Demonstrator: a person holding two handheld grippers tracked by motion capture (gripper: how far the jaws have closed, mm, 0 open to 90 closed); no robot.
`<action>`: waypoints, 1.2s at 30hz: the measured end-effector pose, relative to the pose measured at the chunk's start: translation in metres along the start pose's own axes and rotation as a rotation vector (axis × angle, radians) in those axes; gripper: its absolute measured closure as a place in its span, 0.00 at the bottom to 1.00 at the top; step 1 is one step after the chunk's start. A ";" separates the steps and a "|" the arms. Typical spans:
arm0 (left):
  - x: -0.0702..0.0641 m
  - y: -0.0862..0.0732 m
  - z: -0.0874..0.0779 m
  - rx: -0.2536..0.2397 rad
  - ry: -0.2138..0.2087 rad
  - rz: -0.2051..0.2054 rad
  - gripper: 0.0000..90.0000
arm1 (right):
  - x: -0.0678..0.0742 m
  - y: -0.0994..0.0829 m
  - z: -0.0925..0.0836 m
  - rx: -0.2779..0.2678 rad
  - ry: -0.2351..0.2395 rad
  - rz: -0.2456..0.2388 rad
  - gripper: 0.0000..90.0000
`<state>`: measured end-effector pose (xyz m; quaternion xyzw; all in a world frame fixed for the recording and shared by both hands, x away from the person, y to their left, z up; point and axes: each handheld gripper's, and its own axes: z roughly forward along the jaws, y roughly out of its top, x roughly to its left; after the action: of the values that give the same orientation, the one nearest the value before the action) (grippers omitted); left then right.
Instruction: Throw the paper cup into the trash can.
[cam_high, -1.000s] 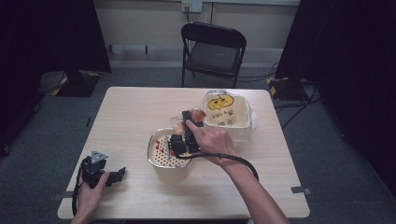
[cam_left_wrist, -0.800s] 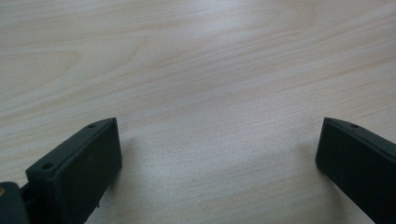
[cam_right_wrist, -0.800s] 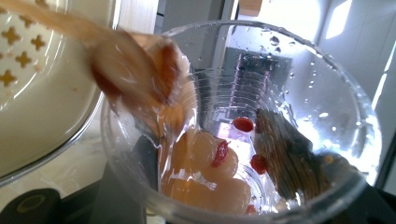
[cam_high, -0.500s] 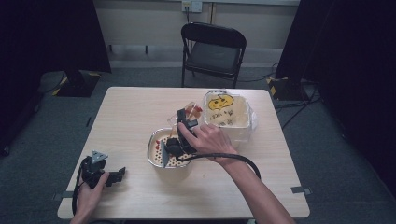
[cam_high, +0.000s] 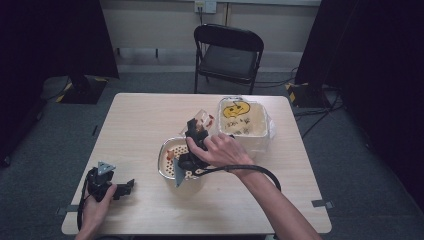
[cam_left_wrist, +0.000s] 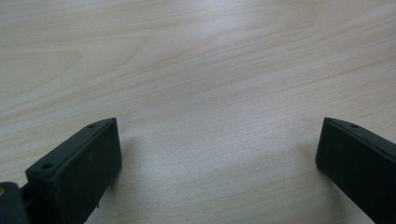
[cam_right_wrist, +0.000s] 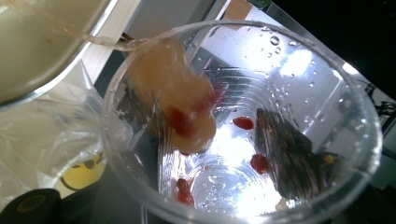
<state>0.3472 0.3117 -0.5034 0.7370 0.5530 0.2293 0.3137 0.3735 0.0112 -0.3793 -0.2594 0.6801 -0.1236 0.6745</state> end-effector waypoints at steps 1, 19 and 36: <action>0.000 0.000 0.000 0.000 0.000 0.001 0.00 | 0.000 -0.001 0.000 0.000 -0.008 -0.017 0.55; 0.000 0.000 0.000 0.000 0.001 0.001 0.00 | -0.010 -0.007 -0.001 -0.032 0.050 0.198 0.55; 0.000 0.000 0.000 0.000 0.000 0.000 0.00 | -0.027 -0.066 0.017 -0.309 0.400 1.331 0.55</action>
<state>0.3472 0.3117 -0.5034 0.7370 0.5531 0.2292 0.3137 0.4010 -0.0264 -0.3229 0.1461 0.8146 0.3673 0.4245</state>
